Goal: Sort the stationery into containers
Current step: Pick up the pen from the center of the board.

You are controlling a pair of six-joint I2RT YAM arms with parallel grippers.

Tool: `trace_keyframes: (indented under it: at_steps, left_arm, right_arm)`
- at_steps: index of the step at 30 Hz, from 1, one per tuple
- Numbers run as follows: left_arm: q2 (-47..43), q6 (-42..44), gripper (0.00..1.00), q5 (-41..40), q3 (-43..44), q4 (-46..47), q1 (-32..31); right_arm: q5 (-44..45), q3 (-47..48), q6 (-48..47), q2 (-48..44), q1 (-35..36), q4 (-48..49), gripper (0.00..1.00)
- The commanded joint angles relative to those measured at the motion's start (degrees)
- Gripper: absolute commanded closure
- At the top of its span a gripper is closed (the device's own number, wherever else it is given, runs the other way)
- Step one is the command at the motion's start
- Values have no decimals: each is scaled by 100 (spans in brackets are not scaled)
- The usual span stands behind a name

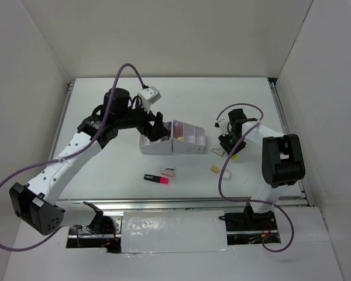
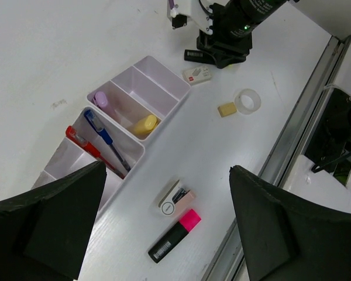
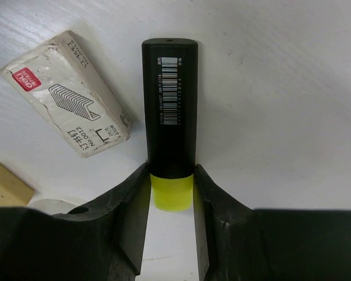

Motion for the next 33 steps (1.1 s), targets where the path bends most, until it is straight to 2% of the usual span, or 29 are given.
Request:
trace_keyframes:
  at_steps: [1, 4, 8, 9, 11, 12, 13, 15, 18, 23, 26, 31, 33]
  left_arm:
    - [-256, 300, 2, 247, -106, 224, 65]
    - [-379, 923, 7, 379, -167, 188, 4]
    - [-835, 2125, 13, 652, -536, 320, -268]
    - [-932, 2807, 16, 652, -720, 312, -565]
    - [-1177, 3557, 20, 363, -1009, 294, -979]
    - [-1257, 4266, 21, 179, -1125, 311, -1224]
    - [-1310, 4656, 23, 12, -1230, 338, -1688]
    - [-1407, 5454, 27, -253, -1459, 416, -2156]
    - [-1399, 6125, 32, -639, -1688, 715, -2762]
    - [-1487, 7556, 32, -1009, -2495, 1796, -3555]
    - [-1241, 7910, 32, -1132, -2611, 2244, -3872]
    - [-635, 7929, 37, -1483, -2532, 2991, -4083]
    - [-494, 7955, 37, -1807, -2628, 3640, -4127]
  right_arm:
    - [-34, 104, -31, -47, -39, -21, 89]
    - [-403, 297, 223, -600, -65, -592, 100]
    - [-1508, 1217, 1004, -1304, 22, -1881, 100]
    - [-1695, 1386, 1128, -1357, 57, -2112, 100]
    - [-2029, 1868, 1383, -1367, 119, -2638, 100]
    - [-2274, 1984, 1454, -1358, 154, -2789, 100]
    - [-2364, 2090, 1533, -1349, 180, -2886, 100]
    - [-2574, 2318, 1735, -1270, 215, -3220, 100]
    - [-2646, 2416, 2068, -1322, 303, -3467, 100]
    - [-2585, 2942, 2684, -1305, 497, -3959, 100]
    - [-2269, 3215, 3140, -1314, 690, -4100, 100]
    - [-1584, 3540, 3432, -1296, 1269, -4363, 100]
    - [-1433, 3602, 3484, -1270, 1454, -4381, 100]
